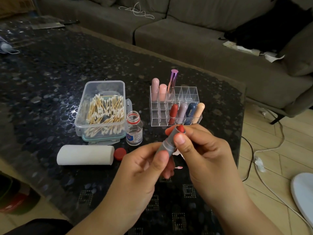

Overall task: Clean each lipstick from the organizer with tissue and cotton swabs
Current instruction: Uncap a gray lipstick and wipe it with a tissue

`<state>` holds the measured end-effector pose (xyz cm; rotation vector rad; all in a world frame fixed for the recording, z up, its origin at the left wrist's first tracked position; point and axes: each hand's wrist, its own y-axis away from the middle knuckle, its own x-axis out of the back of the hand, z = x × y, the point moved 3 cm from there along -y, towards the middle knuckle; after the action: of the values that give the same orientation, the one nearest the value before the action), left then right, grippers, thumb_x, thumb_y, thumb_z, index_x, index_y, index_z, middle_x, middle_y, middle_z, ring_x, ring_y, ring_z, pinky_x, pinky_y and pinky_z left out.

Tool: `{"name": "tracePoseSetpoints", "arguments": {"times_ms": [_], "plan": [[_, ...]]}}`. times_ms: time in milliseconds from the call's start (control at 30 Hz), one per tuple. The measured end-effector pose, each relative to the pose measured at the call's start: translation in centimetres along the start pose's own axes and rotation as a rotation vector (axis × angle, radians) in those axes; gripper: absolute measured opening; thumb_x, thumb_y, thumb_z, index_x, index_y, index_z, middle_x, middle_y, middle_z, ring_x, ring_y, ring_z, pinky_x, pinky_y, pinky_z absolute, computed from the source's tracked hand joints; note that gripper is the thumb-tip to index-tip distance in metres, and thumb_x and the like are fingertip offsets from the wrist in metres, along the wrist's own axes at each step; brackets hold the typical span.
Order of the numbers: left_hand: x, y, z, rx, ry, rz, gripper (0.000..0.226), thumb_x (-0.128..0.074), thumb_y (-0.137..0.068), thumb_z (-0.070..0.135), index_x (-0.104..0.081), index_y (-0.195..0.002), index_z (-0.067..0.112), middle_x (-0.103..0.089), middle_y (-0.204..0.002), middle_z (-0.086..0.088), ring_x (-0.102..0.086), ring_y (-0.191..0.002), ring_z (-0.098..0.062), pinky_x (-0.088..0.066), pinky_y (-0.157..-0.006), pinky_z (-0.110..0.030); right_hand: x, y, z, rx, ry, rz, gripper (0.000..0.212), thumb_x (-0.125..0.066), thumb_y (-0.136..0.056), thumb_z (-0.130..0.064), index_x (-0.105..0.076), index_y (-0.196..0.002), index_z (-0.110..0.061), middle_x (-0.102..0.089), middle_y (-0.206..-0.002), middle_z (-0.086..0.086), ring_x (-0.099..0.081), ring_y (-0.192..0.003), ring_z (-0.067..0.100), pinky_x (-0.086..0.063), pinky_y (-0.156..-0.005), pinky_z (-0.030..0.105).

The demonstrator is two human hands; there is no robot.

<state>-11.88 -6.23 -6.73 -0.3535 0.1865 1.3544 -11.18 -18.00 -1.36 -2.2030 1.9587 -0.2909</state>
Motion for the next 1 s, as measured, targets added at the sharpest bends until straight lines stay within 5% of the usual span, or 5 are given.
{"name": "tracePoseSetpoints", "arguments": {"times_ms": [100,267,500,767,1000], "plan": [[0.2,0.1,0.1,-0.078,-0.176,0.045,0.043,-0.06,-0.079,0.06,-0.071,-0.092,0.021,-0.058,-0.066,0.001,-0.055,-0.065,-0.009,-0.045,-0.065,-0.019,0.2,-0.1,0.1,-0.015,0.014,0.009,0.014,-0.065,-0.087,-0.028,-0.073,-0.087,-0.017,-0.06,-0.083,0.008,-0.061,-0.051,0.032,-0.053,-0.049,0.033],[-0.1,-0.2,-0.2,0.23,0.285,-0.274,0.033,-0.063,-0.082,0.05,-0.07,-0.087,0.018,-0.061,-0.071,-0.003,-0.056,-0.061,-0.015,-0.05,-0.072,-0.029,0.5,-0.2,-0.1,-0.146,-0.071,-0.069,0.02,-0.068,-0.08,-0.03,-0.07,-0.081,-0.01,-0.062,-0.064,0.017,-0.056,-0.036,0.022,-0.047,-0.039,0.04],[-0.4,0.0,-0.1,0.41,0.608,-0.409,0.034,-0.057,-0.09,0.039,-0.067,-0.098,0.007,-0.059,-0.071,0.0,-0.054,-0.058,-0.009,-0.051,-0.076,-0.031,1.0,-0.3,0.5,-0.202,-0.082,-0.172,0.024,-0.07,-0.079,-0.04,-0.075,-0.097,-0.025,-0.057,-0.068,0.014,-0.059,-0.06,0.013,-0.053,-0.045,0.03],[-0.3,-0.2,-0.1,0.417,0.569,-0.401,0.03,-0.064,-0.086,0.04,-0.07,-0.092,0.011,-0.059,-0.07,0.0,-0.054,-0.058,-0.008,-0.051,-0.077,-0.03,0.9,-0.1,0.2,-0.195,-0.115,-0.157,0.019,-0.065,-0.081,-0.027,-0.074,-0.095,-0.018,-0.064,-0.072,0.008,-0.059,-0.055,0.01,-0.053,-0.046,0.029],[-0.1,-0.1,0.3,0.192,0.322,-0.204,0.035,-0.076,-0.071,0.047,-0.073,-0.083,0.014,-0.061,-0.073,-0.001,-0.056,-0.067,-0.01,-0.049,-0.067,-0.021,0.2,0.2,-0.3,-0.042,-0.104,-0.129,0.026,-0.063,-0.08,-0.034,-0.072,-0.09,-0.011,-0.058,-0.09,0.015,-0.062,-0.047,0.024,-0.051,-0.046,0.027]]}}
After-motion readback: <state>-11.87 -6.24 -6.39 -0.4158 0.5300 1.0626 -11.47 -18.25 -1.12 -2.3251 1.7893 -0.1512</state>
